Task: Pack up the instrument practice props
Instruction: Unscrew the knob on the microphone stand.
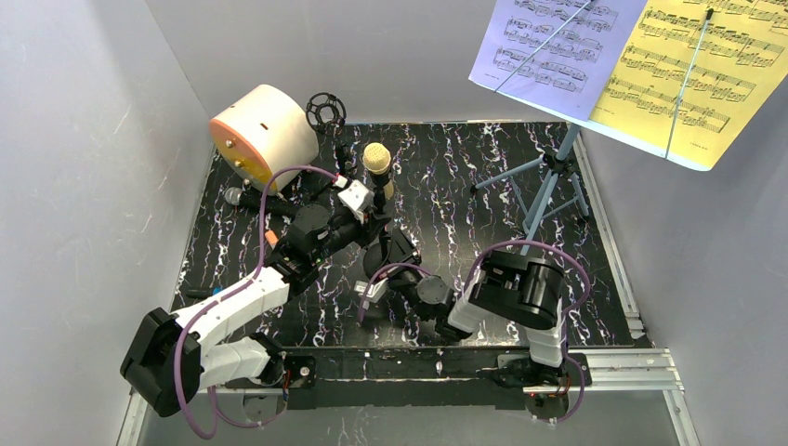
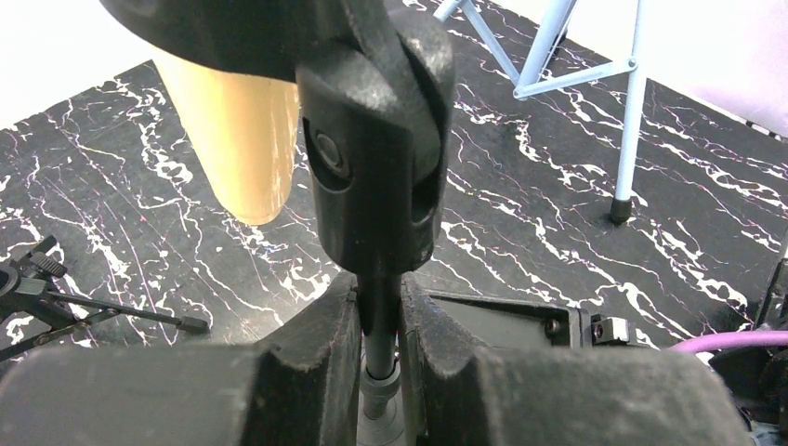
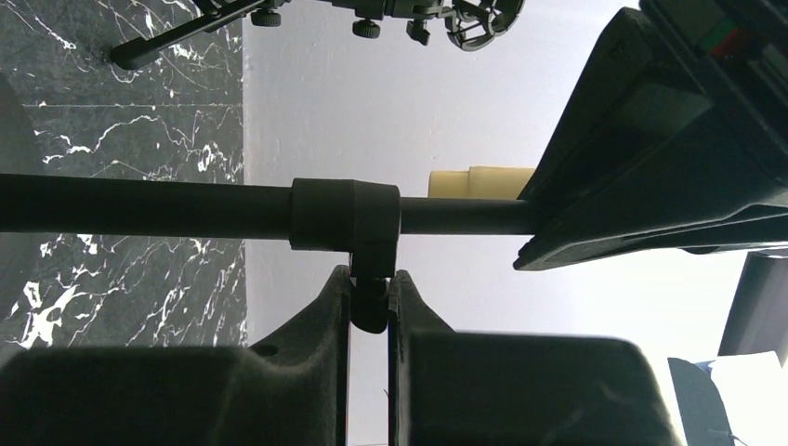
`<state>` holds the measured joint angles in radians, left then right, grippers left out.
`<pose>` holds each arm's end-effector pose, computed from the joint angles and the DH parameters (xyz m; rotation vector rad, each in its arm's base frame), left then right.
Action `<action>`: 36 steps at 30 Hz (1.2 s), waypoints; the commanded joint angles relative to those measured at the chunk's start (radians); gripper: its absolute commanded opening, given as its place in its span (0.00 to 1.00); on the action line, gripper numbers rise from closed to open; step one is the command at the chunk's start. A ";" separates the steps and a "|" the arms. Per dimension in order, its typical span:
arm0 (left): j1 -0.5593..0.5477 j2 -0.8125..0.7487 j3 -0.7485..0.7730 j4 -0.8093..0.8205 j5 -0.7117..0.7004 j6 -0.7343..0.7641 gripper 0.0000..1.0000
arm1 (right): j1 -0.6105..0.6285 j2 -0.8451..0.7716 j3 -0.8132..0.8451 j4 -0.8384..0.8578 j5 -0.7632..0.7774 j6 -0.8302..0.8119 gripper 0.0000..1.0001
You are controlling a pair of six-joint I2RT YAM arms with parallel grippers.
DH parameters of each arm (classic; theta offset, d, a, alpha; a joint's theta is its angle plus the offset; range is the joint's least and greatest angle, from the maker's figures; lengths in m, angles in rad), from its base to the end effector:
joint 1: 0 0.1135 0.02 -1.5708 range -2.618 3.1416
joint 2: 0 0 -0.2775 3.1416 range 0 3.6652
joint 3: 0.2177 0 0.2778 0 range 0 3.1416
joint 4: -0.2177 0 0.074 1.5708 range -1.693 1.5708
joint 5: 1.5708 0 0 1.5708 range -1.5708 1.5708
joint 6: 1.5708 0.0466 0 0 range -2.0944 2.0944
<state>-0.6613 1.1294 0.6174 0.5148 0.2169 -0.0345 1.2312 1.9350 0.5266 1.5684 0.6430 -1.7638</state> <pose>0.2202 -0.1841 0.2842 0.6611 1.4718 -0.7125 0.1369 0.3035 0.1326 -1.3575 0.6492 -0.8834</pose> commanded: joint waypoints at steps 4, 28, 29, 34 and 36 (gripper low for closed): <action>-0.008 0.006 -0.010 -0.064 -0.001 0.028 0.00 | 0.056 -0.015 -0.017 0.221 -0.035 0.196 0.33; -0.008 -0.003 -0.033 -0.026 0.085 0.067 0.00 | -0.473 -0.700 0.111 -1.043 -1.012 2.079 0.79; -0.008 -0.004 -0.034 -0.025 0.087 0.068 0.00 | -0.498 -0.681 0.121 -1.033 -1.053 2.135 0.78; -0.008 -0.012 -0.037 -0.024 0.091 0.068 0.00 | -0.625 -0.575 0.142 -0.933 -1.221 2.428 0.72; -0.009 -0.013 -0.037 -0.022 0.096 0.067 0.00 | -0.649 -0.528 0.156 -0.896 -1.275 2.528 0.69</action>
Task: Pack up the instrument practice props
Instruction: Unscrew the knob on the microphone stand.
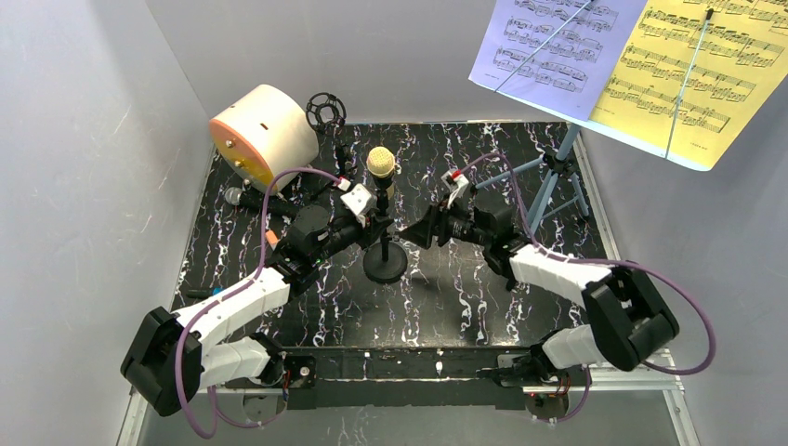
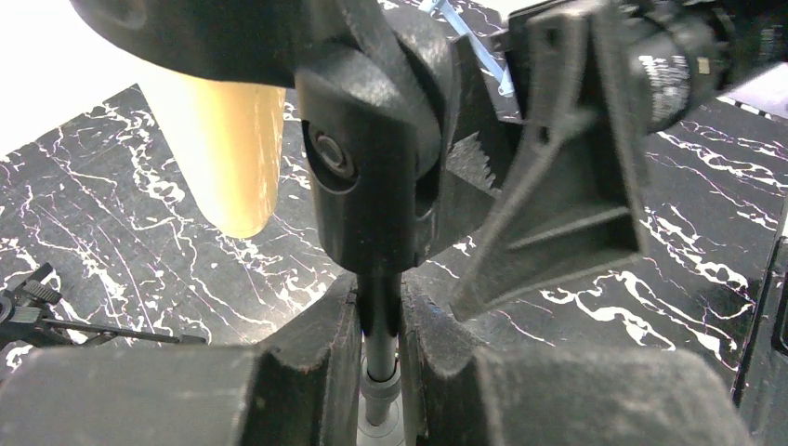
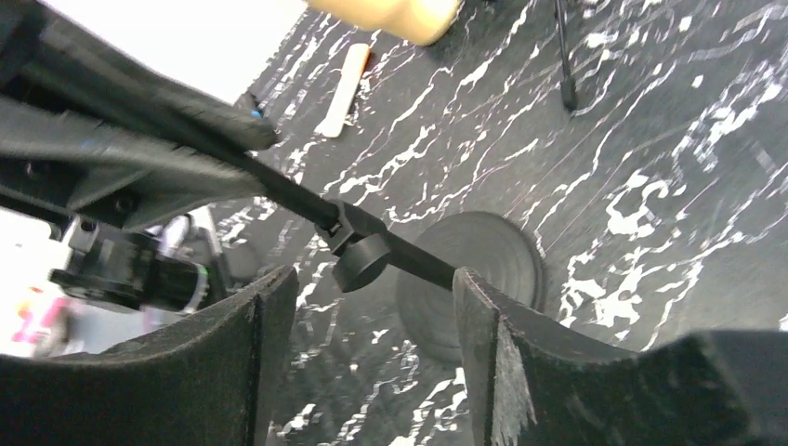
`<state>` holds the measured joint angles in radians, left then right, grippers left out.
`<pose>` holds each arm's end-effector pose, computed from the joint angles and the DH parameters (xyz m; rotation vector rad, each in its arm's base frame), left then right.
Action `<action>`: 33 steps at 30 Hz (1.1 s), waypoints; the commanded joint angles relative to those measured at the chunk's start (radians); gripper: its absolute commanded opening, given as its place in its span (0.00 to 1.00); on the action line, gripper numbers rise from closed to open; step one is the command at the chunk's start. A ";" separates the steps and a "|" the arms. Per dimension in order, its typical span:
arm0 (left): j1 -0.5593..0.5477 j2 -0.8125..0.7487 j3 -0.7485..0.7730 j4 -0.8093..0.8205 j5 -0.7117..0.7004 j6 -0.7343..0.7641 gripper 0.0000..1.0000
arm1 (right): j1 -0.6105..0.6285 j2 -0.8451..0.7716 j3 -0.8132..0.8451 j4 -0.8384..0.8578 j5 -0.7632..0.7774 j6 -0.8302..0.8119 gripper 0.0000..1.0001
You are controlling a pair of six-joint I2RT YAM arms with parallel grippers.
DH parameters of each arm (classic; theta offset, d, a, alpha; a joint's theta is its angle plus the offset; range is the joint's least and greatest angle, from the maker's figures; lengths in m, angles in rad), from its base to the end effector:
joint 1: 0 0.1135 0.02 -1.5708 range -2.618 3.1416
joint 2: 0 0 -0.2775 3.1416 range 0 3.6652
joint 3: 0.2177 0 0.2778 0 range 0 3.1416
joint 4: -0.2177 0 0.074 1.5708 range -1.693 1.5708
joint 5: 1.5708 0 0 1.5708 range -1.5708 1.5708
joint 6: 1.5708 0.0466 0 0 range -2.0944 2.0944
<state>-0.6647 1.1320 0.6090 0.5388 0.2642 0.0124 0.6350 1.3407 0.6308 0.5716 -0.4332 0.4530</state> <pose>0.2176 -0.1860 0.2831 0.7289 1.4252 -0.7160 0.2434 0.2036 0.2364 -0.5096 1.7704 1.1558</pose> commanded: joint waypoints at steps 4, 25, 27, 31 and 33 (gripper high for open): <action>-0.005 -0.017 -0.029 -0.045 0.050 0.020 0.00 | -0.067 0.143 0.077 0.138 -0.255 0.415 0.63; -0.005 -0.021 -0.032 -0.037 0.065 0.015 0.00 | -0.072 0.311 0.101 0.346 -0.366 0.575 0.37; -0.004 -0.021 -0.031 -0.037 0.065 0.016 0.00 | -0.073 0.320 0.097 0.372 -0.365 0.585 0.35; -0.005 -0.022 -0.032 -0.037 0.069 0.016 0.00 | -0.073 0.333 0.094 0.399 -0.356 0.580 0.28; -0.004 -0.021 -0.031 -0.037 0.070 0.016 0.00 | -0.073 0.341 0.097 0.397 -0.362 0.548 0.21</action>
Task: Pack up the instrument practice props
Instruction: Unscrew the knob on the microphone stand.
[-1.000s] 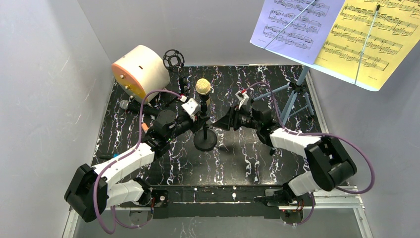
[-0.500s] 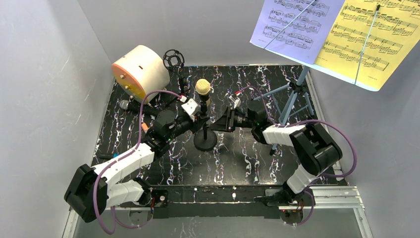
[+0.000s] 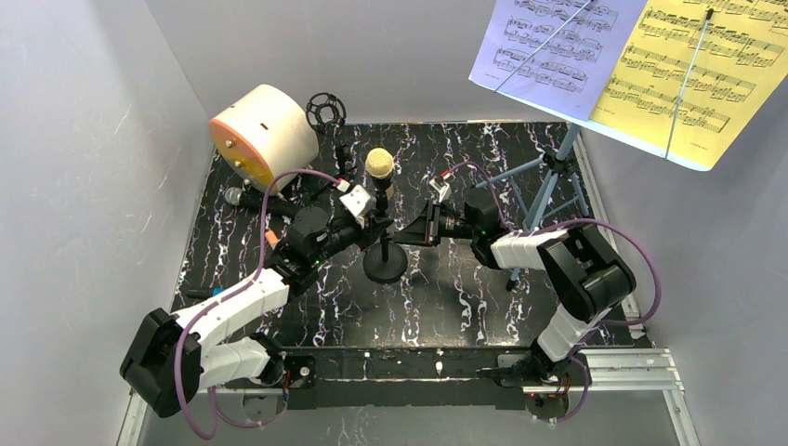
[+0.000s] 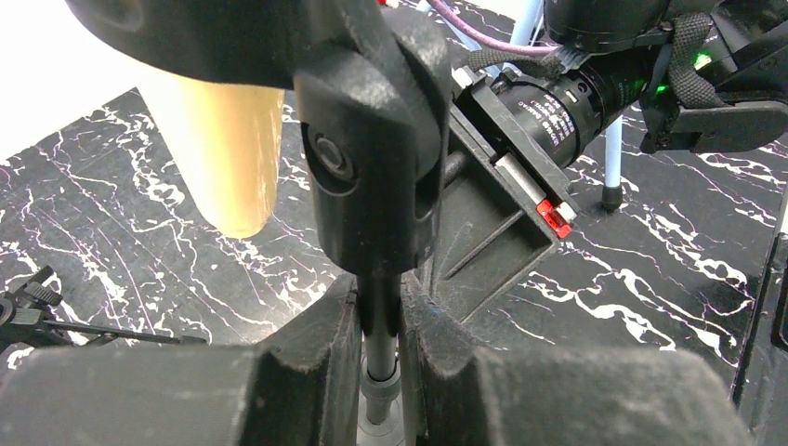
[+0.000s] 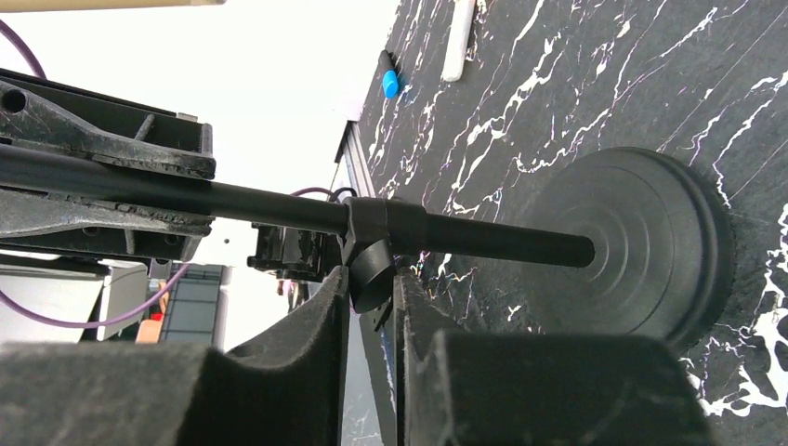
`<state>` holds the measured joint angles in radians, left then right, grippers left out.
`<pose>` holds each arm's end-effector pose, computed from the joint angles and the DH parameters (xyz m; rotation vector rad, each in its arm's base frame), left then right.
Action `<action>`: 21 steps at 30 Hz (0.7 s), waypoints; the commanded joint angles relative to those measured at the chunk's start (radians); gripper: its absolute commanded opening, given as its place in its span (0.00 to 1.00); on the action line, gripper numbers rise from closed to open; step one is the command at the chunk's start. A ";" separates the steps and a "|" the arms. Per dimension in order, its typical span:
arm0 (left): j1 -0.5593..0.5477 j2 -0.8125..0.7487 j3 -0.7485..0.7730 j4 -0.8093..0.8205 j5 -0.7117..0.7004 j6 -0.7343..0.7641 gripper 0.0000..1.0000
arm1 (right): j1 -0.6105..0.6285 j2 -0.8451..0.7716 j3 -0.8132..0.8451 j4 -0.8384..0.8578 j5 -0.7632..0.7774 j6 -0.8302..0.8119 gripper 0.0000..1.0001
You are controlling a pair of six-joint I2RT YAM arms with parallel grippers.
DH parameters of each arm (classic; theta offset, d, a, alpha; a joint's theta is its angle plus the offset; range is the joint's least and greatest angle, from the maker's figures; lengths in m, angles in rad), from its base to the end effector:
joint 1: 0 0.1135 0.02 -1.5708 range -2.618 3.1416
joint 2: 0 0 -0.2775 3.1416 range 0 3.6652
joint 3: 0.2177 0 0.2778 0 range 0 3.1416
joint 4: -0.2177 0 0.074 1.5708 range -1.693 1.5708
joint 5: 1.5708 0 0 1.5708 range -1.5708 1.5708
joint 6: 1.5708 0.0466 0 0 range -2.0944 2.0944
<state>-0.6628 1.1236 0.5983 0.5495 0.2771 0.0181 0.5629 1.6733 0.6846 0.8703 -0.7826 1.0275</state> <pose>0.2157 -0.1845 0.2825 0.7389 1.4111 -0.7204 0.2818 0.2167 0.1833 -0.2407 2.0150 1.7586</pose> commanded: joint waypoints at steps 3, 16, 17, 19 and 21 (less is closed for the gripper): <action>-0.007 -0.015 -0.021 -0.048 0.058 0.011 0.00 | 0.000 0.006 0.048 0.067 -0.022 -0.120 0.09; -0.007 -0.012 -0.022 -0.045 0.057 0.008 0.00 | 0.041 -0.207 0.028 -0.264 0.031 -1.030 0.01; -0.007 -0.012 -0.020 -0.044 0.058 0.006 0.00 | 0.059 -0.227 0.030 -0.304 0.055 -1.129 0.01; -0.006 -0.009 -0.021 -0.043 0.066 0.004 0.00 | 0.094 -0.266 0.026 -0.358 0.104 -1.290 0.01; -0.007 -0.007 -0.021 -0.043 0.066 0.003 0.00 | 0.141 -0.301 0.012 -0.398 0.166 -1.460 0.01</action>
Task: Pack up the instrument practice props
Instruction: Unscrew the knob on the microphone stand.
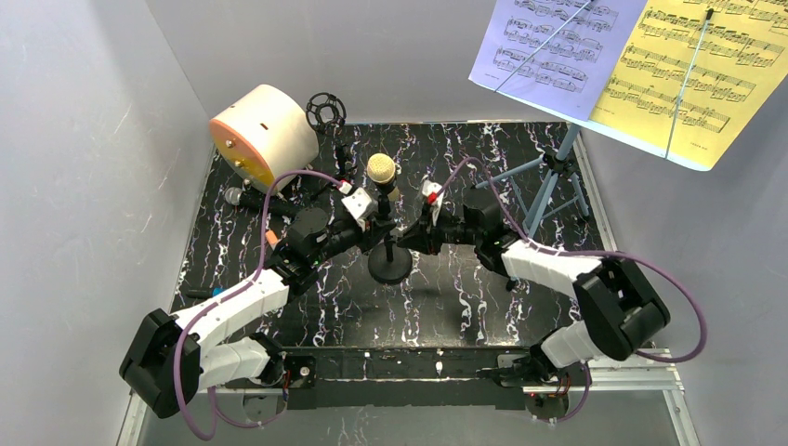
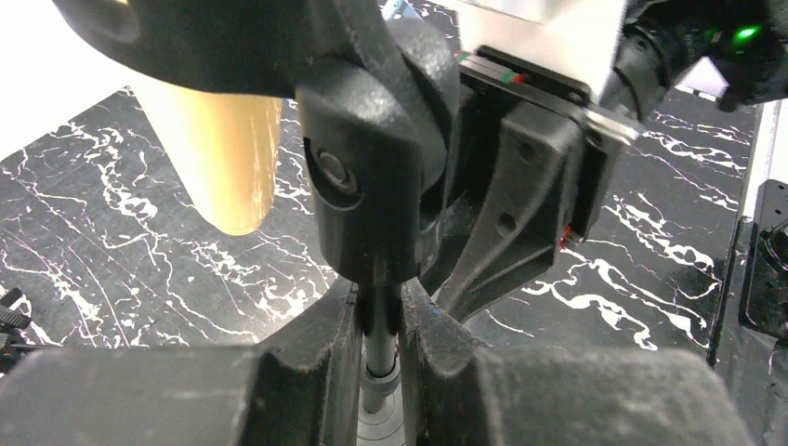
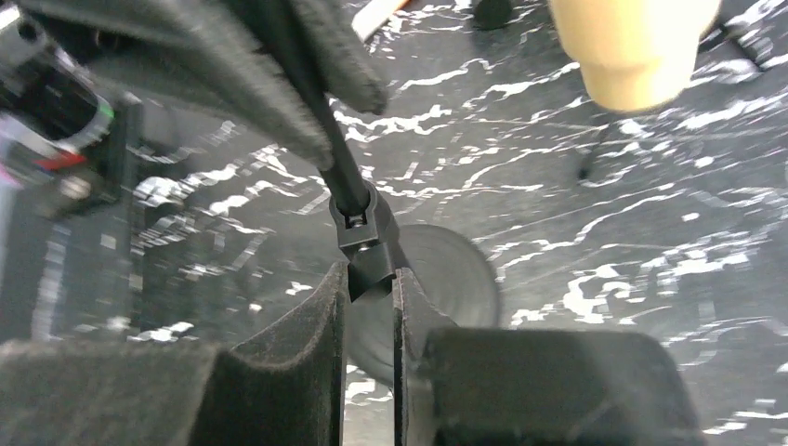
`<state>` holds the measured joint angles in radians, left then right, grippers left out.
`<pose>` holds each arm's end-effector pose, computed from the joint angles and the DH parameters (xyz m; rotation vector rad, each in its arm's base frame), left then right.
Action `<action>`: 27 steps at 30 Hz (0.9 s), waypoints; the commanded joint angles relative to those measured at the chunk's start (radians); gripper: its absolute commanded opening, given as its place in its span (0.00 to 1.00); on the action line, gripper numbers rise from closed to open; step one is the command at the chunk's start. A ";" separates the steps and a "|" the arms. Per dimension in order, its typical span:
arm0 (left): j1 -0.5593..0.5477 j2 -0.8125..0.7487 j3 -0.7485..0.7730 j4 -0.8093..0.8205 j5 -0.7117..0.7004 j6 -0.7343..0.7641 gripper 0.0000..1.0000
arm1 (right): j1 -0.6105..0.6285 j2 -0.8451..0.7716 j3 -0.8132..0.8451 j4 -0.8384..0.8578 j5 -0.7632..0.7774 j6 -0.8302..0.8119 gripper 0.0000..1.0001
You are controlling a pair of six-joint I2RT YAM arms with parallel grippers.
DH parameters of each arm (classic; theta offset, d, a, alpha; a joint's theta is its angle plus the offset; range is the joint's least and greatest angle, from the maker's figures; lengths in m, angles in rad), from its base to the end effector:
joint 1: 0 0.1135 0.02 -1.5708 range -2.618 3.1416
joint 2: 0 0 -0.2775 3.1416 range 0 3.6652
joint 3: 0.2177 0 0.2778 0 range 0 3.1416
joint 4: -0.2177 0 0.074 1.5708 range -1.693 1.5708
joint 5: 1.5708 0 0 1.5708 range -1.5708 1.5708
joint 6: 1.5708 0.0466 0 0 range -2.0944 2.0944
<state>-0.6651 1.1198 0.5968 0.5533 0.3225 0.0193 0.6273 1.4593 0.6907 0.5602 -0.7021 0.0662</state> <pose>0.2129 -0.1857 0.2833 0.7748 1.3906 -0.7557 0.2520 0.2198 0.2212 -1.0069 1.5740 1.1104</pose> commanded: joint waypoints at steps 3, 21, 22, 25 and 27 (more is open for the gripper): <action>-0.005 -0.002 -0.017 -0.051 0.021 0.002 0.00 | 0.158 -0.122 -0.026 -0.089 0.225 -0.712 0.01; -0.005 0.002 -0.005 -0.079 -0.026 0.002 0.00 | 0.545 0.035 -0.223 0.463 0.944 -1.628 0.01; -0.004 0.002 -0.006 -0.079 -0.027 0.003 0.00 | 0.558 0.055 -0.233 0.507 0.959 -1.679 0.01; -0.005 -0.001 -0.008 -0.078 -0.030 0.007 0.00 | 0.590 0.111 -0.241 0.599 1.010 -1.758 0.01; -0.004 -0.005 -0.012 -0.077 -0.032 0.010 0.00 | 0.601 0.128 -0.242 0.633 1.023 -1.749 0.01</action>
<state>-0.6563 1.1156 0.5968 0.5362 0.2745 0.0124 1.1618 1.5341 0.4503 1.0195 0.3630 -1.5291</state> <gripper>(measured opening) 0.136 0.234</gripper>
